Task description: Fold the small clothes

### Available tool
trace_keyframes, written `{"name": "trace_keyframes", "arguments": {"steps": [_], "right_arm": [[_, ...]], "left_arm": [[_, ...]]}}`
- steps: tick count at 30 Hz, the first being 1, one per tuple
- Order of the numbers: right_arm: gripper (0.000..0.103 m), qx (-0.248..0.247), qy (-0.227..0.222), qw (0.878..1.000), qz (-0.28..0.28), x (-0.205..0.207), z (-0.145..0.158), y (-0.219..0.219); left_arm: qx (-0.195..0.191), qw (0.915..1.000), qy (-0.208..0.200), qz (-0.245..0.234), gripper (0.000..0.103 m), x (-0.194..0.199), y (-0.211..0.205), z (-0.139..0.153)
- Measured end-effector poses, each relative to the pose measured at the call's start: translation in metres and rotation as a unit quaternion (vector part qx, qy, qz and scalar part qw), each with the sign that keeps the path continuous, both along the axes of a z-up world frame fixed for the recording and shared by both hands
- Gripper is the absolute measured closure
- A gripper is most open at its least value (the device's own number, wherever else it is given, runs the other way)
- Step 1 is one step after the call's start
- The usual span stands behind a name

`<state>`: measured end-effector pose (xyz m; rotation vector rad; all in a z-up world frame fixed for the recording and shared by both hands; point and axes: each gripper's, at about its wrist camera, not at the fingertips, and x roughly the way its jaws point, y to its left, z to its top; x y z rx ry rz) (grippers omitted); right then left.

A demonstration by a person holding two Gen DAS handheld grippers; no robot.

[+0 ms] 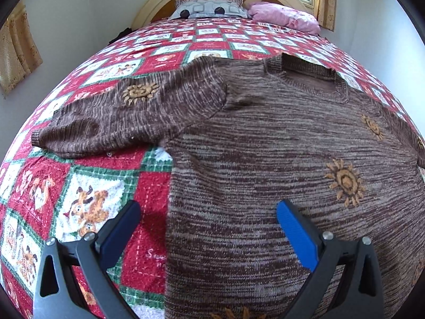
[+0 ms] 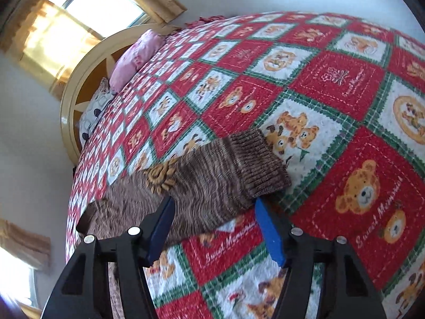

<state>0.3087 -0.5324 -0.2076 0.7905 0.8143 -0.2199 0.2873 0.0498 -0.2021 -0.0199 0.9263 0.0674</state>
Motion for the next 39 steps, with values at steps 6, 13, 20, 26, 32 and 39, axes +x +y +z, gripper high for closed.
{"name": "trace_keyframes", "arguments": {"steps": [6, 13, 20, 26, 32, 39], "right_arm": [[0.095, -0.032, 0.008, 0.999, -0.015, 0.017, 0.001, -0.006], [0.096, -0.129, -0.021, 0.991, 0.032, 0.028, 0.044, 0.024], [0.097, -0.249, -0.105, 0.946, 0.18, 0.054, 0.119, 0.146], [0.096, -0.275, -0.132, 0.885, 0.352, 0.064, 0.107, 0.284], [0.034, -0.201, -0.103, 0.858, 0.46, 0.04, 0.057, 0.325], [0.034, -0.166, -0.093, 0.908, 0.373, -0.021, 0.034, 0.219]], "left_arm": [[-0.003, 1.0, -0.001, 0.0, 0.0, 0.0, 0.001, -0.001], [-0.005, 1.0, 0.001, -0.008, 0.0, 0.0, 0.0, -0.002], [-0.011, 0.9999, 0.005, -0.008, 0.0, 0.001, 0.001, -0.003], [-0.014, 0.9998, 0.007, -0.009, 0.0, 0.0, 0.001, -0.003], [-0.021, 0.9996, 0.005, -0.016, 0.0, -0.001, 0.0, -0.003], [-0.041, 0.997, 0.0, -0.066, 0.024, -0.004, -0.02, 0.018]]}}
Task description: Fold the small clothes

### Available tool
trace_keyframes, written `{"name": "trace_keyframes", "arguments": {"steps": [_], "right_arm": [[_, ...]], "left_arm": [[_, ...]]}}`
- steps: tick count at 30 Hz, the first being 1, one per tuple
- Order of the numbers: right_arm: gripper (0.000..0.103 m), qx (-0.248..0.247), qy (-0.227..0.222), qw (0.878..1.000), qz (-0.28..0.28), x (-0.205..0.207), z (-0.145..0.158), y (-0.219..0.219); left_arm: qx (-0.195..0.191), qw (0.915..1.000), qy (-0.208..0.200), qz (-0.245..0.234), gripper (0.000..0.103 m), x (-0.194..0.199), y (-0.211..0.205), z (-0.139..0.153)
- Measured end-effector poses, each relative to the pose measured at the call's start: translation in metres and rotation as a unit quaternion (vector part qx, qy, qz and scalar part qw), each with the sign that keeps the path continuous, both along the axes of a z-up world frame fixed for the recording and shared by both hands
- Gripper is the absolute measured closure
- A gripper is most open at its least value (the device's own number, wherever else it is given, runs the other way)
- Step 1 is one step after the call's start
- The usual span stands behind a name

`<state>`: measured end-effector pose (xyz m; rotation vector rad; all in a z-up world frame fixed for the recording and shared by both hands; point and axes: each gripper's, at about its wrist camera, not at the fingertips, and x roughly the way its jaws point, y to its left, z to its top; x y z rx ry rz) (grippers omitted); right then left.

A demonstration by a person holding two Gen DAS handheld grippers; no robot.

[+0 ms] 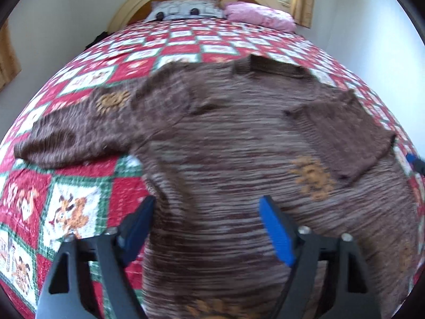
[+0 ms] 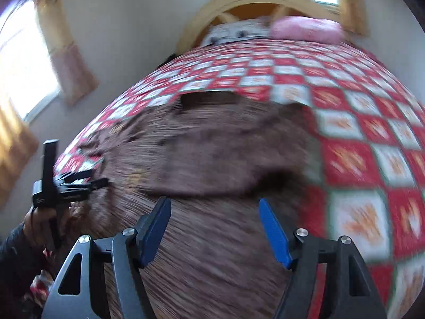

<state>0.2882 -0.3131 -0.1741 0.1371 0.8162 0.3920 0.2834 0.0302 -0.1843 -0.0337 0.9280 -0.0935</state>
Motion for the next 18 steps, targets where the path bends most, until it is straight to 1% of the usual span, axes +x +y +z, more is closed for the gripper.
{"name": "trace_keyframes", "arguments": {"steps": [2, 3, 5, 6, 7, 8, 10, 11, 13, 14, 16, 17, 18], "right_arm": [[0.034, 0.009, -0.005, 0.999, -0.046, -0.007, -0.009, -0.023], [0.034, 0.022, -0.008, 0.997, -0.069, -0.014, -0.015, -0.036], [0.034, 0.046, -0.012, 0.995, -0.083, -0.02, -0.023, -0.046], [0.034, 0.055, -0.018, 0.995, -0.087, -0.023, -0.027, -0.049], [0.034, 0.053, -0.022, 0.994, -0.089, -0.025, -0.029, -0.046], [0.034, 0.052, -0.029, 0.994, -0.089, -0.027, -0.027, -0.046], [0.032, 0.059, -0.051, 0.994, -0.079, -0.033, -0.021, -0.046], [0.031, 0.062, -0.052, 0.994, -0.074, -0.033, -0.022, -0.045], [0.031, 0.063, -0.039, 0.995, -0.073, -0.033, -0.027, -0.048], [0.031, 0.067, -0.03, 0.994, -0.075, -0.03, -0.03, -0.049], [0.031, 0.085, -0.022, 0.993, -0.078, -0.027, -0.034, -0.055], [0.031, 0.094, -0.02, 0.992, -0.08, -0.027, -0.035, -0.058], [0.031, 0.099, -0.018, 0.991, -0.084, -0.027, -0.035, -0.06]], "left_arm": [[-0.023, 0.9996, -0.007, -0.013, 0.024, 0.003, -0.013, 0.013], [-0.026, 0.9994, -0.003, -0.021, 0.024, 0.009, -0.024, 0.019], [-0.018, 0.9991, 0.003, -0.037, 0.025, 0.02, -0.043, 0.025], [-0.019, 0.9985, 0.001, -0.052, 0.028, 0.026, -0.055, 0.027], [-0.018, 0.9982, 0.007, -0.057, 0.033, 0.033, -0.064, 0.026], [-0.017, 0.9978, 0.022, -0.059, 0.035, 0.043, -0.074, 0.023], [-0.027, 0.9964, 0.048, -0.064, 0.035, 0.058, -0.084, 0.015], [-0.027, 0.9956, 0.067, -0.06, 0.037, 0.067, -0.09, 0.008], [-0.027, 0.9946, 0.082, -0.058, 0.044, 0.069, -0.101, 0.002], [-0.023, 0.9947, 0.086, -0.052, 0.044, 0.07, -0.104, 0.0], [-0.014, 0.9957, 0.079, -0.047, 0.044, 0.059, -0.106, 0.003], [0.002, 0.9951, 0.082, -0.055, 0.044, 0.055, -0.108, 0.004], [0.031, 0.9926, 0.094, -0.07, 0.044, 0.048, -0.11, 0.005]]}}
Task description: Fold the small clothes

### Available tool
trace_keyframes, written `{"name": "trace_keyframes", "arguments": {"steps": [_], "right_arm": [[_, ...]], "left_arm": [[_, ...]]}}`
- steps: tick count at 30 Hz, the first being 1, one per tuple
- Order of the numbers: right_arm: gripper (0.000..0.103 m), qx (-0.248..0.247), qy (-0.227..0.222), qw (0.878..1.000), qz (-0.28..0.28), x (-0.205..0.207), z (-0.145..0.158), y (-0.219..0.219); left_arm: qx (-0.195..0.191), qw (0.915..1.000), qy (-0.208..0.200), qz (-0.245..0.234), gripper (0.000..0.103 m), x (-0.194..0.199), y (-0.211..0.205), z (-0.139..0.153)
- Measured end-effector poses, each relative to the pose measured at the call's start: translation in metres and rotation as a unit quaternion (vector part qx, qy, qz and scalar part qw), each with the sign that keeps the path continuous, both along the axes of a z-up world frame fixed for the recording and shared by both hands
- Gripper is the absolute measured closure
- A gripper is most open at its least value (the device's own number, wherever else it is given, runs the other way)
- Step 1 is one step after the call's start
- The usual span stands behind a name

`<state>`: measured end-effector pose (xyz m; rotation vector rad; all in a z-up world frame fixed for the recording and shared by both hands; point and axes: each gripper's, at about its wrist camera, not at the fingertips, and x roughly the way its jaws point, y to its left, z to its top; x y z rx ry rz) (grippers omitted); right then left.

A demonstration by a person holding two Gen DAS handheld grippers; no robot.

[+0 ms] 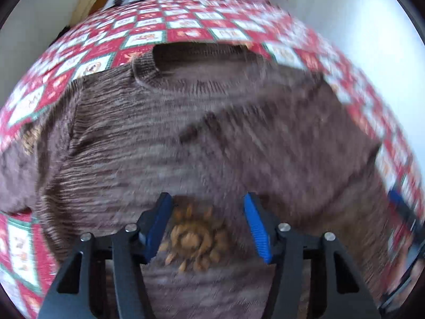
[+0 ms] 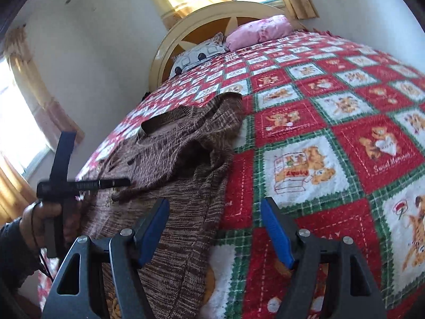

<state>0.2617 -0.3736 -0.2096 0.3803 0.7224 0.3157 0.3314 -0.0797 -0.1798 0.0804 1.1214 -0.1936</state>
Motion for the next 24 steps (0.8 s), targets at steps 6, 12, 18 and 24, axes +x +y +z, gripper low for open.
{"name": "trace_keyframes", "arguments": {"steps": [6, 12, 18, 24], "right_arm": [[0.031, -0.011, 0.002, 1.0, -0.008, 0.0, 0.0, 0.001], [0.031, -0.02, 0.003, 1.0, -0.009, 0.001, 0.001, 0.004], [0.031, 0.001, 0.003, 1.0, -0.015, 0.0, -0.001, -0.004], [0.029, -0.009, 0.009, 1.0, -0.009, 0.004, -0.002, 0.001]], "left_arm": [[0.059, 0.9975, 0.026, -0.029, 0.044, -0.041, 0.025, 0.025], [0.058, 0.9969, -0.034, -0.04, 0.044, -0.012, 0.009, 0.04], [0.07, 0.997, -0.02, -0.024, 0.056, 0.04, -0.006, -0.001], [0.0, 0.9989, -0.017, -0.044, 0.096, 0.053, -0.014, 0.001]]}}
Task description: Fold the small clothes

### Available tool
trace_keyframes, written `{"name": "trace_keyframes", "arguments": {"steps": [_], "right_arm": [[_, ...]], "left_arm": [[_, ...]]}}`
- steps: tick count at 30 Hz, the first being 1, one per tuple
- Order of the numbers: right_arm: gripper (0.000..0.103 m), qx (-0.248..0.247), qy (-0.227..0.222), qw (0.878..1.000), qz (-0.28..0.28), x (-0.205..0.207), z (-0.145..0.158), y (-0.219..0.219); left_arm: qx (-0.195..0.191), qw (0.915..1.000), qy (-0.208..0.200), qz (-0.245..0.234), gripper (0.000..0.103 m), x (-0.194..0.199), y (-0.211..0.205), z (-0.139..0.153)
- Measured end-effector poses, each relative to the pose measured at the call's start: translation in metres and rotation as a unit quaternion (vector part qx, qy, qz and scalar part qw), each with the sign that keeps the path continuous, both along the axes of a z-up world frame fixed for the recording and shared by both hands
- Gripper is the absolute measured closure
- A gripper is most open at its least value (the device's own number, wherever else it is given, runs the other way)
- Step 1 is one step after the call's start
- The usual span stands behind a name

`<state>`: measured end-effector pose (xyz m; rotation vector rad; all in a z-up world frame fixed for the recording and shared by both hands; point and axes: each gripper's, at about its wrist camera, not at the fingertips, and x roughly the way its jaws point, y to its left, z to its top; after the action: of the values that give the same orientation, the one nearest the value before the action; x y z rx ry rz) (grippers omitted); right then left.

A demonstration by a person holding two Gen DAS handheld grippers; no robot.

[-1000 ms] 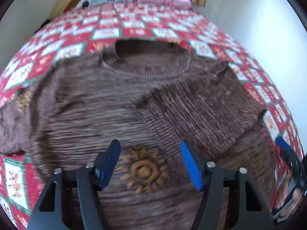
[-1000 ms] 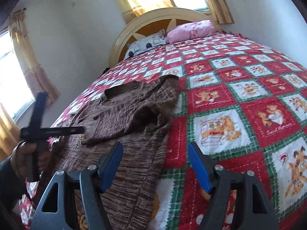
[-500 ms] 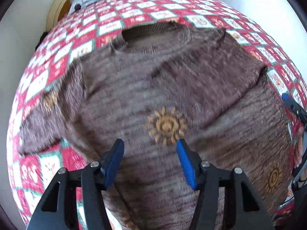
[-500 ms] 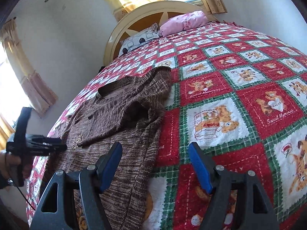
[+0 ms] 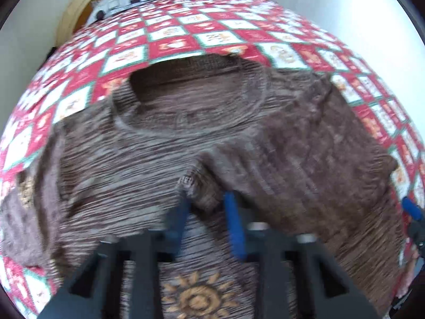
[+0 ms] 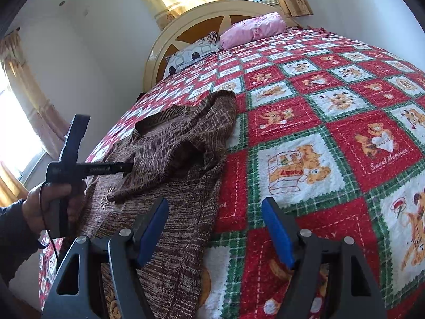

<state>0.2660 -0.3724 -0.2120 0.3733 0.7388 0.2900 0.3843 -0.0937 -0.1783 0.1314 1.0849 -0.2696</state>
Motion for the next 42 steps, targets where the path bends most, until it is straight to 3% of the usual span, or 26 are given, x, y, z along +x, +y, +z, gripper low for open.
{"name": "trace_keyframes", "arguments": {"steps": [3, 7, 11, 14, 17, 24, 27, 30, 34, 35, 39, 42], "right_arm": [[0.029, -0.001, 0.0, 1.0, 0.001, 0.0, 0.0, 0.0], [0.029, -0.001, 0.0, 1.0, 0.0, -0.001, 0.0, 0.0], [0.029, 0.0, -0.001, 1.0, 0.0, -0.001, 0.0, 0.0], [0.029, -0.001, -0.001, 1.0, 0.0, -0.001, 0.0, 0.0], [0.029, -0.001, -0.001, 1.0, 0.0, -0.001, 0.0, 0.0], [0.029, -0.004, 0.003, 1.0, 0.001, 0.0, -0.001, 0.001], [0.029, -0.005, 0.003, 1.0, 0.0, 0.001, -0.001, 0.001], [0.029, -0.012, -0.01, 1.0, -0.004, -0.004, 0.004, 0.002], [0.029, -0.067, -0.054, 0.996, 0.029, -0.016, 0.037, 0.027], [0.029, -0.068, -0.06, 0.994, 0.06, -0.013, 0.049, 0.039], [0.029, -0.081, -0.057, 0.983, 0.153, 0.021, 0.073, 0.087], [0.029, -0.097, -0.013, 0.978, 0.182, 0.066, 0.059, 0.112]], "left_arm": [[0.018, 0.9993, -0.024, -0.023, 0.097, -0.014, -0.014, 0.005], [0.005, 0.9985, -0.047, -0.026, 0.098, -0.019, -0.009, 0.023], [-0.02, 0.9975, -0.065, -0.018, 0.098, -0.023, 0.016, 0.053], [-0.016, 0.9978, -0.064, -0.004, 0.098, -0.012, 0.033, 0.062], [-0.013, 0.9983, -0.055, 0.008, 0.098, -0.003, 0.046, 0.057], [0.012, 0.9988, -0.038, 0.029, 0.092, 0.013, 0.043, 0.011], [0.046, 0.9973, -0.038, 0.043, 0.081, 0.012, 0.043, 0.002], [0.048, 0.9957, -0.071, 0.034, 0.077, -0.005, 0.048, 0.017], [0.048, 0.99, -0.131, 0.017, 0.031, -0.036, 0.053, 0.04], [0.051, 0.9878, -0.147, 0.01, 0.024, -0.044, 0.052, 0.042], [0.074, 0.987, -0.142, 0.001, 0.022, -0.039, 0.045, 0.031], [0.068, 0.9908, -0.115, 0.021, 0.02, -0.025, 0.045, 0.02]]}}
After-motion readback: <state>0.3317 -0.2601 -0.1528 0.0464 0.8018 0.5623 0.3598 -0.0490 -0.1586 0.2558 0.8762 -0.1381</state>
